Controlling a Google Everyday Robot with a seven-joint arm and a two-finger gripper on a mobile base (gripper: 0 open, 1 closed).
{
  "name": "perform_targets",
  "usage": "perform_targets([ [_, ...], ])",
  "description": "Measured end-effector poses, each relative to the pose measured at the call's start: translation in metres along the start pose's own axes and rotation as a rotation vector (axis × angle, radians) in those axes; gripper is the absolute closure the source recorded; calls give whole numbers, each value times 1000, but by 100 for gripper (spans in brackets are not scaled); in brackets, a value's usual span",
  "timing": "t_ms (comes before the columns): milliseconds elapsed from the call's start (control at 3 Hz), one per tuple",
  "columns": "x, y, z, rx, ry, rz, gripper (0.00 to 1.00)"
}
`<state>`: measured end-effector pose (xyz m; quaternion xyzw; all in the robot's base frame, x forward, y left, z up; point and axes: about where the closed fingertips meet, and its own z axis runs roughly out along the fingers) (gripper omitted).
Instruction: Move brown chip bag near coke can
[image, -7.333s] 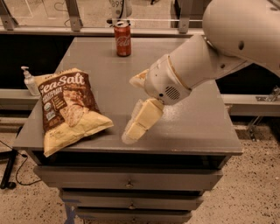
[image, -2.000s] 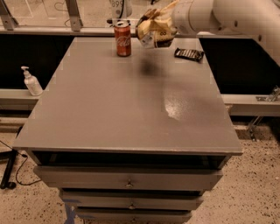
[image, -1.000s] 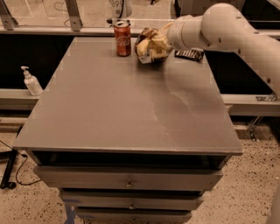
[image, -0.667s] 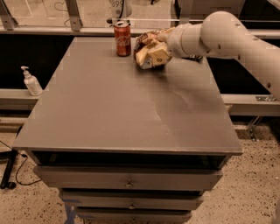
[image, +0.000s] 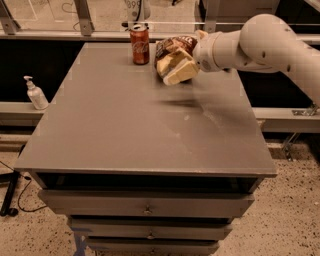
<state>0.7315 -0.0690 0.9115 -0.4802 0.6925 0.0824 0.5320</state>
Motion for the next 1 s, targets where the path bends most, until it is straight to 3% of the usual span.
perform_targets([
  [333,-14,9,-47,-57,-61,4,0],
  [667,-15,9,-123,-104,-111,-19,0],
  [1000,-10,29,-134,-182,-101,-21,0],
])
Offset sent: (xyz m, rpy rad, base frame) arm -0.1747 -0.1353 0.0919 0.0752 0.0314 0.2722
